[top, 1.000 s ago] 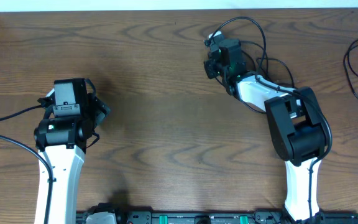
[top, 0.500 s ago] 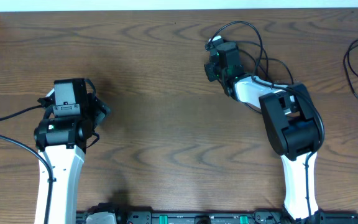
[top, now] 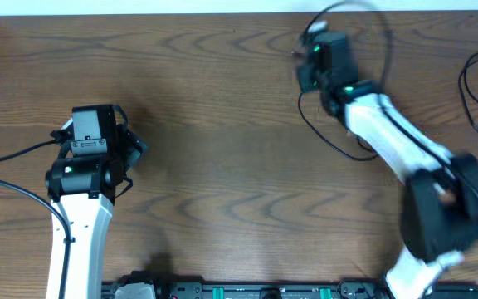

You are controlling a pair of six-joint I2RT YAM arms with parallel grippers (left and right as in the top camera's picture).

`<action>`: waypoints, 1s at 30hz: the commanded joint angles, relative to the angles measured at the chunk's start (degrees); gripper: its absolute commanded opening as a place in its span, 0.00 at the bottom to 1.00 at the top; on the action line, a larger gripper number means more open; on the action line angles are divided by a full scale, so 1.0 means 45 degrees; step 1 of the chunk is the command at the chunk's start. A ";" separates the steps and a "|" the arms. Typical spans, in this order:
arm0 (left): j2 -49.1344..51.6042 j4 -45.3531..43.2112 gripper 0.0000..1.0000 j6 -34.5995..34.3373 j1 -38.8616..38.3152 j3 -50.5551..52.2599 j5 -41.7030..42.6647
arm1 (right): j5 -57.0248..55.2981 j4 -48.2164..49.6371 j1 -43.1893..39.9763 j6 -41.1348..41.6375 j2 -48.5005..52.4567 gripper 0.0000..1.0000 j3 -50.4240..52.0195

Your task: Untangle cables

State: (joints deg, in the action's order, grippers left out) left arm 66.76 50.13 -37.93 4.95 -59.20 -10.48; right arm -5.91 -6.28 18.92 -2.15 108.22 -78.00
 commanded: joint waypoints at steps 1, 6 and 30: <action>0.0049 0.0044 0.94 -0.0117 0.0063 -0.0204 -0.0160 | -0.0121 0.0141 0.0170 -0.0102 -0.3002 0.01 -0.0170; 0.0049 0.0044 0.94 -0.0117 0.0063 -0.0204 -0.0165 | -0.0005 0.0262 0.0408 -0.0112 -0.5333 0.01 -0.0170; 0.0049 0.0044 0.94 -0.0117 0.0063 -0.0204 -0.0160 | 0.0063 -0.4775 0.0364 -0.2356 -0.8388 0.11 0.0539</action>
State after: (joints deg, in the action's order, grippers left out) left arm 66.76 50.13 -37.93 4.95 -59.20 -10.48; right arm -5.78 -26.79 20.32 -11.05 74.67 -76.64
